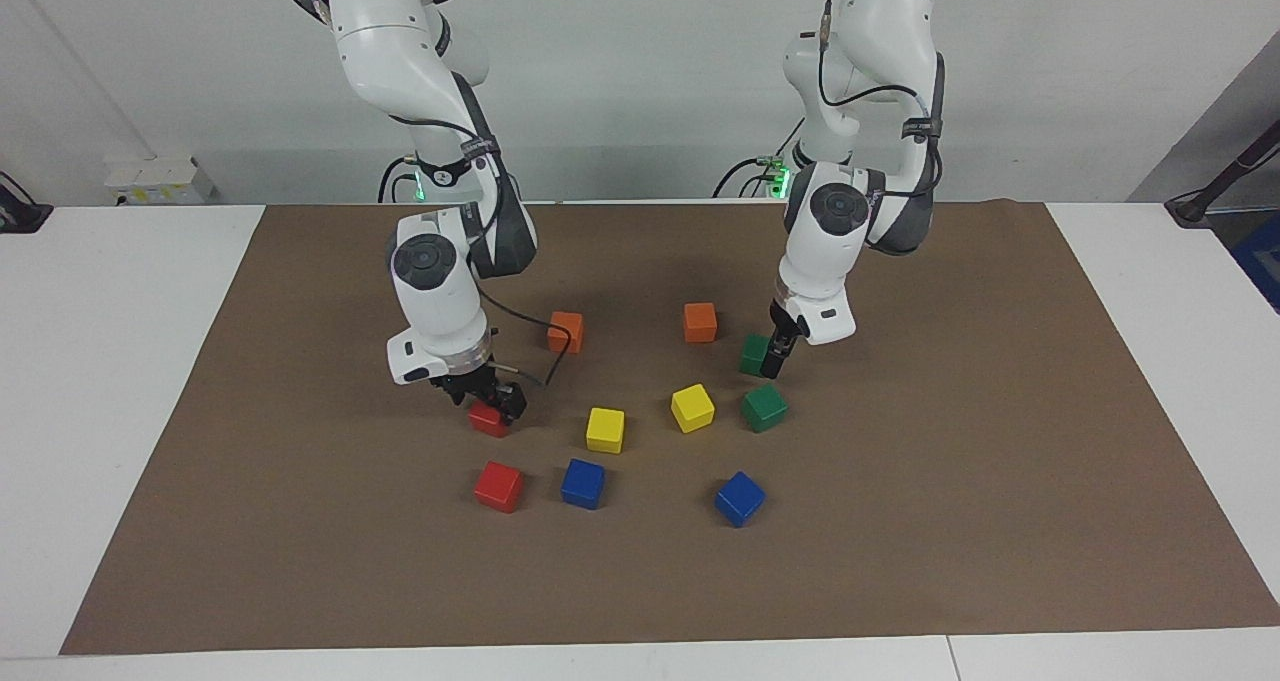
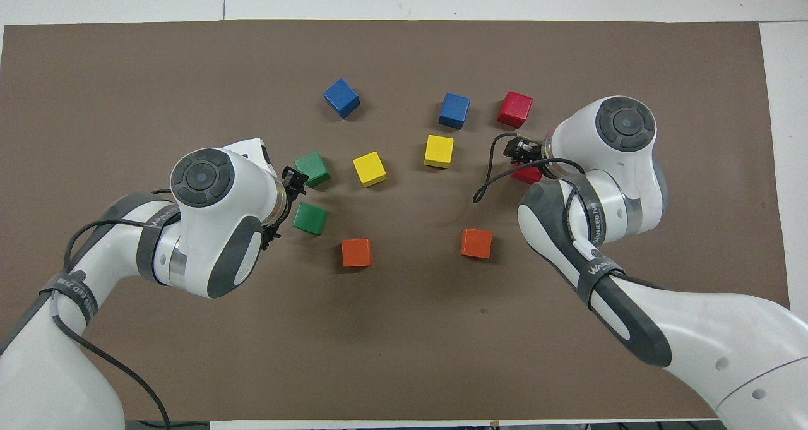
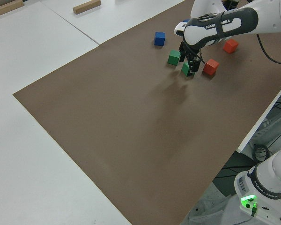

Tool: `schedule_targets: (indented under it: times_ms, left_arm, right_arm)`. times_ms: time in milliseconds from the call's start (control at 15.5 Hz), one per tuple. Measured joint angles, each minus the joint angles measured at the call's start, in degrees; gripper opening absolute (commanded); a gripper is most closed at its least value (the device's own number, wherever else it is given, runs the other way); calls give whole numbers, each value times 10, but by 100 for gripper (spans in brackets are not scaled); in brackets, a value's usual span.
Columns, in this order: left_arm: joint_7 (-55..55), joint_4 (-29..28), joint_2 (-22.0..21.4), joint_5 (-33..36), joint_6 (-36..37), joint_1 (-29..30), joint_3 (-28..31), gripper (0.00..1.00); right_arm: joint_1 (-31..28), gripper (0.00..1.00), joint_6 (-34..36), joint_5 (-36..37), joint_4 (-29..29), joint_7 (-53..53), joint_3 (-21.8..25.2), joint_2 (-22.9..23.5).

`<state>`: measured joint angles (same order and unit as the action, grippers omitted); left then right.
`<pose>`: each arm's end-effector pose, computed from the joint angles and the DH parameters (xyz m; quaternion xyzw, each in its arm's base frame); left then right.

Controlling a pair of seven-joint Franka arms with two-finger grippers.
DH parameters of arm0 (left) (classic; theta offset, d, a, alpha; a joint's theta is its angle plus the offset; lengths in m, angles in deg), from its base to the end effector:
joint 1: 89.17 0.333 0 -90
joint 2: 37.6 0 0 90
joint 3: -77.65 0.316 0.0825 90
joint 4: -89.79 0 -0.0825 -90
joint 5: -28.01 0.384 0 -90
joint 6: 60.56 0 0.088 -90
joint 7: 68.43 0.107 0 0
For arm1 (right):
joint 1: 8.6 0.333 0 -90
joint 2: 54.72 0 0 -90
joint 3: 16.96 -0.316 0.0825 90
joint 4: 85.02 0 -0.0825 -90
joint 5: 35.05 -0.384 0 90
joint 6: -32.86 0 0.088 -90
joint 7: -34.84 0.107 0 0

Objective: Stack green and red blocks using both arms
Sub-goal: 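Grasp the lower green cube with the left gripper while the right gripper grasps red, then carry the green cube toward the table edge while the right gripper lifts red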

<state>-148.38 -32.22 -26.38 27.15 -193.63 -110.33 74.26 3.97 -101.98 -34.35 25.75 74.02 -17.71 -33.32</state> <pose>0.5153 -0.2352 0.3170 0.8827 0.4698 -0.0096 0.0059 0.6083 0.1434 0.2977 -0.9752 0.2201 -0.0218 0.0085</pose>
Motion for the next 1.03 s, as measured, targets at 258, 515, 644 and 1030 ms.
schedule_targets:
  times_ms: [258,515,644,1030]
  left_arm:
    - [-4,0,1,0,-3,-2,0,100]
    - [-22,0,2,0,-9,-15,0,100]
    - [-28,0,6,0,-11,-23,0,100]
    - [-30,-6,11,0,-23,-25,1,0]
  right_arm:
    - [3,0,-1,0,0,11,-1,1]
    - [10,0,-1,2,-1,12,0,1]
    - [7,0,6,4,-5,-15,3,-2]
    - [-98,0,38,5,25,-295,9,-77]
